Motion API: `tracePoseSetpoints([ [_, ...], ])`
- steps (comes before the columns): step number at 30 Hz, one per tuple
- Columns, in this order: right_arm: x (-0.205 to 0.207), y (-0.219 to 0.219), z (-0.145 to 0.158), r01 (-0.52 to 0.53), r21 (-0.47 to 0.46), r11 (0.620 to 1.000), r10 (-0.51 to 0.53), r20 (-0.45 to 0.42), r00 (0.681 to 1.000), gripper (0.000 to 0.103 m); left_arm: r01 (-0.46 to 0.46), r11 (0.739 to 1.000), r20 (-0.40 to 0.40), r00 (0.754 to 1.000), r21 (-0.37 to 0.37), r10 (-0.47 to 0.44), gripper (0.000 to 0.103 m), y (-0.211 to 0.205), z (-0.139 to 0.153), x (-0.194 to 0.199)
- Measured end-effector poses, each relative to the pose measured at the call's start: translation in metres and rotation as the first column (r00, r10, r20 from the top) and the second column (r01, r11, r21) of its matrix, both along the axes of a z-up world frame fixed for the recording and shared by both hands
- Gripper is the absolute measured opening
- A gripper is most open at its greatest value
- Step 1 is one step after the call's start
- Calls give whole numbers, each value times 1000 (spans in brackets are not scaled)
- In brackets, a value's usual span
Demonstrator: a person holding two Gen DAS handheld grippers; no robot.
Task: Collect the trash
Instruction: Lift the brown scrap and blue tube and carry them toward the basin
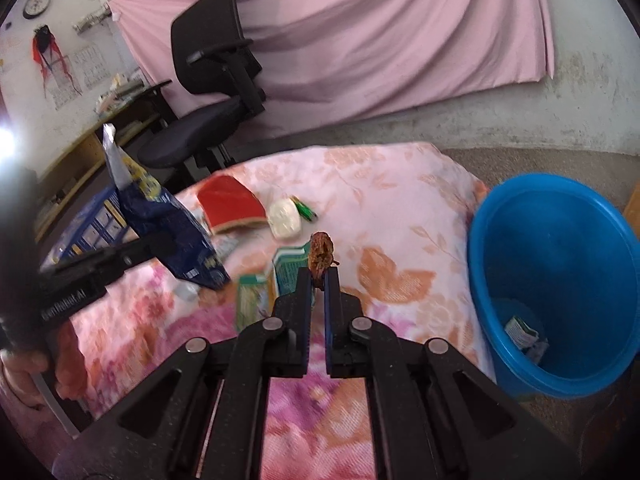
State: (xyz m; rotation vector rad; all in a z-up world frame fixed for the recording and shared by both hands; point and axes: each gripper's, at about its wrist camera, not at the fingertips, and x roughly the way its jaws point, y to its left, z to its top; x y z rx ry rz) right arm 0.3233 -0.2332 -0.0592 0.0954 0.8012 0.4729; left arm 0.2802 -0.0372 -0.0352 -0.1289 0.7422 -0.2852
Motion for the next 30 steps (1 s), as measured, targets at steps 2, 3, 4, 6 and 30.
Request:
tracePoseSetpoints([
  [2, -1, -4, -4, 9, -22, 1000, -9, -17, 1000, 31, -3, 1000, -4, 1000, -3, 3, 3, 1, -1, 1],
  [3, -1, -7, -7, 16, -37, 999, -17, -28, 999, 31, -5, 1000, -5, 1000, -5, 5, 3, 1, -1, 2],
  [4, -1, -9, -11, 24, -56, 998, -26, -38, 999, 31, -5, 1000, -7, 1000, -7, 5, 3, 1, -1, 2],
  [6, 0, -12, -17, 33, -76, 997, -37, -51, 998, 32, -6, 1000, -8, 1000, -9, 6, 3, 1, 0, 3],
  [30, 17, 3, -18, 7, -149, 989, -10, -19, 1000, 29, -8, 1000, -43, 999, -11, 7, 3, 3, -8, 3],
])
